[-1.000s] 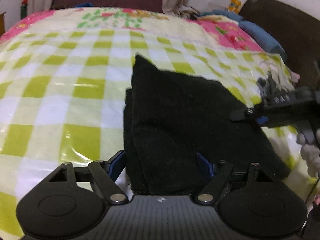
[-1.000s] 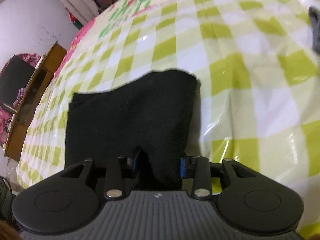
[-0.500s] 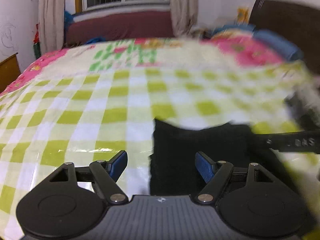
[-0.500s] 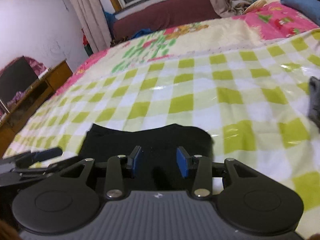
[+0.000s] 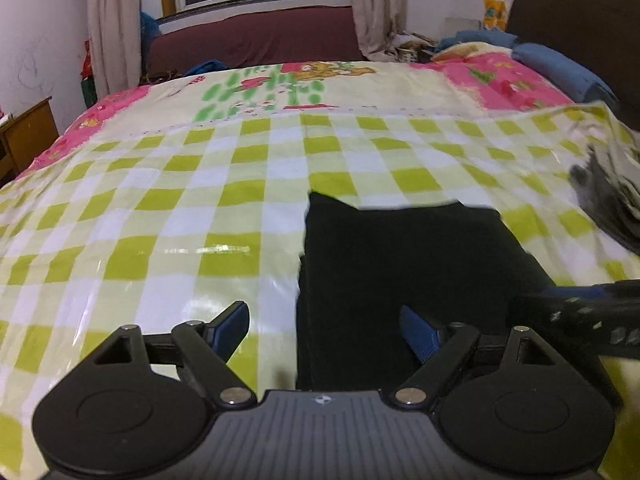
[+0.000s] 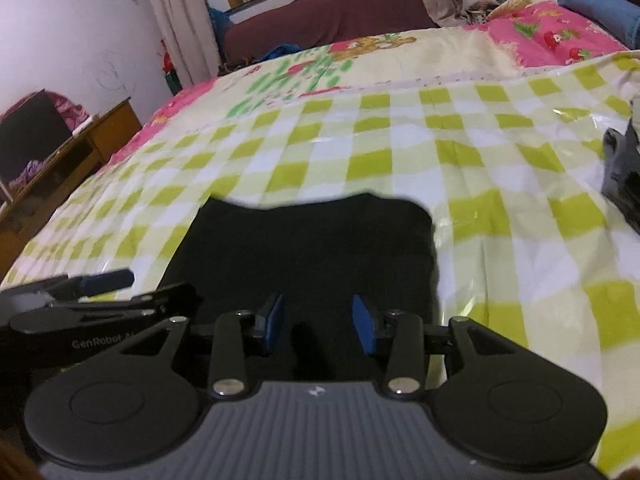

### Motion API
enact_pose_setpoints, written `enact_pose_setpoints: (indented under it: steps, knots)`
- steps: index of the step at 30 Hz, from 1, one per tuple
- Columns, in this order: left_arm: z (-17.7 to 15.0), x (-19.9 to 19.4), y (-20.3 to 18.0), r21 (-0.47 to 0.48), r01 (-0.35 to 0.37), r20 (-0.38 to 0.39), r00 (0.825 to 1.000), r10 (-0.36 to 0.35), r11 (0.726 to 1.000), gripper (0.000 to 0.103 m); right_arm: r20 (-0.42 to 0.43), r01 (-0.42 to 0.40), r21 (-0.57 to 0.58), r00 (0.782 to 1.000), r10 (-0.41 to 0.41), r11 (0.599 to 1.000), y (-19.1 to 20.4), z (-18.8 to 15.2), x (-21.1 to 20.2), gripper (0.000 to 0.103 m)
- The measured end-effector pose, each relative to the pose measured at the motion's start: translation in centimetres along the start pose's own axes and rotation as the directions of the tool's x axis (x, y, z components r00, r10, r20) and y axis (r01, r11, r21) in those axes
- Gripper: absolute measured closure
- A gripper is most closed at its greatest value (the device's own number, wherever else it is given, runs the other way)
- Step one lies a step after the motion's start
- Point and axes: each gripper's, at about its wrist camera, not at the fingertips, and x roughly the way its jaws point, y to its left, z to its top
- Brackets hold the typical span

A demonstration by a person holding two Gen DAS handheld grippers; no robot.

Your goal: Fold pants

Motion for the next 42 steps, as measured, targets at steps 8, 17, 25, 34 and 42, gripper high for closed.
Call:
enact_pose_setpoints:
  steps: [8, 17, 25, 34, 42]
  knots:
    - [-2.2, -2.8, -0.9, 0.003, 0.016, 0.012, 1.000, -0.016, 1.000, 0.007, 0.042, 0.008, 0.048, 0.999, -0.010, 0.999, 0.2, -1.7, -3.1, 0.065]
    - [-1.7, -1.9, 0.0, -0.026, 0.039, 0.009, 0.999, -0.039, 0.999, 0.007, 0.033, -0.009, 0.214, 0.999, 0.003, 0.977, -3.9, -0.3, -2.2, 0.062]
    - [-2.0, -1.2, -0.3, -0.028, 0.036, -0.004, 0.999, -0.037, 0.999, 0.007, 0.057, -0.009, 0.133, 0.998, 0.001, 0.991, -1.8, -1.1, -2.4, 0.063]
    - [-1.8, -1.4, -0.8, -0.013, 0.040, -0.005, 0.999, -0.041, 0.999, 0.006, 0.045, -0.052, 0.172, 0.998, 0.045, 0.984, -2.9, -0.9, -2.8, 0.060]
    - [-1.9, -0.9, -0.5, -0.008, 0.037, -0.002, 0.999, -0.037, 0.999, 0.002, 0.031, -0.006, 0.206, 1.000, -0.001, 0.979, -4.7, -1.1, -1.5, 0.058]
